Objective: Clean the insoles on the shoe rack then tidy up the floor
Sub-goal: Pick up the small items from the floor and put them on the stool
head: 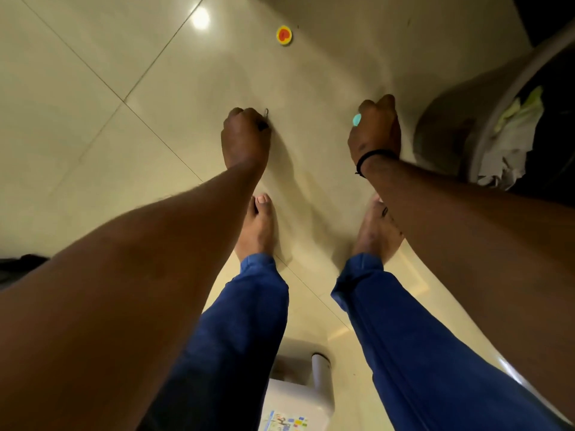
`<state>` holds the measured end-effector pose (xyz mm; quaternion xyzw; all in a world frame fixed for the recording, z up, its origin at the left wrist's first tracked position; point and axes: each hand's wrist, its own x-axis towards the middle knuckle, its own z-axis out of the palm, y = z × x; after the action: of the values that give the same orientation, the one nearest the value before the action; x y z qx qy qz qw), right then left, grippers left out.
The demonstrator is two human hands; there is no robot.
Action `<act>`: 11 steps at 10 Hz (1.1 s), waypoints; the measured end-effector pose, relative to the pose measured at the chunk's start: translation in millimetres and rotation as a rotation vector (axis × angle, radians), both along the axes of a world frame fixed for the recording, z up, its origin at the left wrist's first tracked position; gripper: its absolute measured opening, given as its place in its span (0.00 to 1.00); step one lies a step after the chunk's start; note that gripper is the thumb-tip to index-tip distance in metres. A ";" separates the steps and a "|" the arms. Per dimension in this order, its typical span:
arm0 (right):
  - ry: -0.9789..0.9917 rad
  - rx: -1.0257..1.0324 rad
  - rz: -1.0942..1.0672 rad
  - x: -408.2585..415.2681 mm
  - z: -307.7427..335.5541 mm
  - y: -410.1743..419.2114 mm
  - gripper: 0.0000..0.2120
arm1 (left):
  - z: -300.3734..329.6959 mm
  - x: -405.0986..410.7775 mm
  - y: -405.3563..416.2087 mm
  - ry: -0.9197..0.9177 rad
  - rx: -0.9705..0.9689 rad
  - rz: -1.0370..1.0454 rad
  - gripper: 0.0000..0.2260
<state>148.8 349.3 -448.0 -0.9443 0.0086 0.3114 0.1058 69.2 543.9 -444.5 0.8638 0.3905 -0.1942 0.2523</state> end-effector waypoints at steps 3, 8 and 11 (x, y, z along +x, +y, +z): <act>-0.004 -0.015 0.050 -5.8 19.3 18.5 0.11 | 6.6 15.6 4.1 0.067 -0.118 0.102 0.10; -0.079 0.229 0.196 -29.2 239.7 5.2 0.12 | 229.3 19.2 -61.4 -0.057 -0.167 0.060 0.08; -0.211 0.181 -0.123 -46.3 416.5 -125.0 0.16 | 433.4 30.9 -187.5 -0.222 -0.267 -0.230 0.06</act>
<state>102.4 224.3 -31.5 -0.9561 0.0272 0.2030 0.2097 100.1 356.4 -11.1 0.8777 0.2299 -0.1754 0.3822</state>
